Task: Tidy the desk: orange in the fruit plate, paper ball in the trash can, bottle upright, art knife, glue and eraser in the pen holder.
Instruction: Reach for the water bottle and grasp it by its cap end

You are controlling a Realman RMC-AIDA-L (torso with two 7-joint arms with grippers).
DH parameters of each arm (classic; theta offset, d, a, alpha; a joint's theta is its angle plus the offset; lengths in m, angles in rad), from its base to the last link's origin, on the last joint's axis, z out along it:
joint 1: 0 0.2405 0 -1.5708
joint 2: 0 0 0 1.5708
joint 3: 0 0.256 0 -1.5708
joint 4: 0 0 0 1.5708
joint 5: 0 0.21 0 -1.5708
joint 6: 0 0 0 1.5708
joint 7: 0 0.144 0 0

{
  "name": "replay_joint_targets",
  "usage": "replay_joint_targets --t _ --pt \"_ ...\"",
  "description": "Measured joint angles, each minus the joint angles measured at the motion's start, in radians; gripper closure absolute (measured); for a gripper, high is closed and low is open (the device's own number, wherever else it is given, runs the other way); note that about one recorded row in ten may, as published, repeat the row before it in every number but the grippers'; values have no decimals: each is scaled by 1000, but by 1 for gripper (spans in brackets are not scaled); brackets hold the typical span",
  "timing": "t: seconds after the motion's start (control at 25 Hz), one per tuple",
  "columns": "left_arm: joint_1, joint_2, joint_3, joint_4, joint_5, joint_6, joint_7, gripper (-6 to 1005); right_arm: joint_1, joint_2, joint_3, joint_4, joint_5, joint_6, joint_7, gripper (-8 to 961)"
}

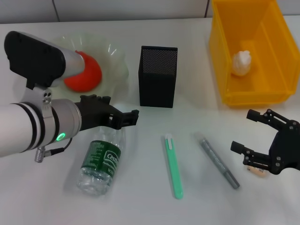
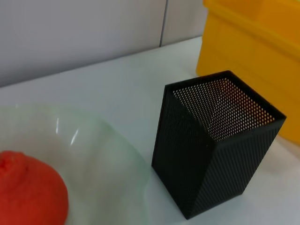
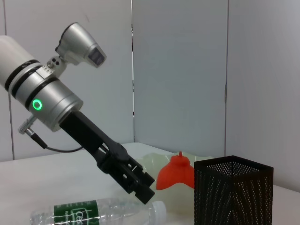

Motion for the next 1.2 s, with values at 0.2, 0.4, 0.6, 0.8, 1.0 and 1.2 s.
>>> replay_joint_targets --t 0.2,0.4,0.6,0.8,1.0,1.2 --pt "-30 0 6 -41 1 -2 -6 166 7 0 -2 2 0 6 -1 101" --pt "-37 0 4 -64 7 -13 -17 166 8 1 -3 3 0 8 0 100" --pt "-61 0 1 -106 8 -21 -19 165 8 1 -3 4 0 9 3 100" --pt "-85 0 0 -144 9 -37 -22 166 11 1 -3 5 -12 9 4 100" --pt "-107 0 -8 -181 9 -54 -23 169 15 2 2 10 -26 10 5 100" --pt "-125 0 -4 -209 5 -55 -23 173 19 1 2 13 -27 11 16 100"
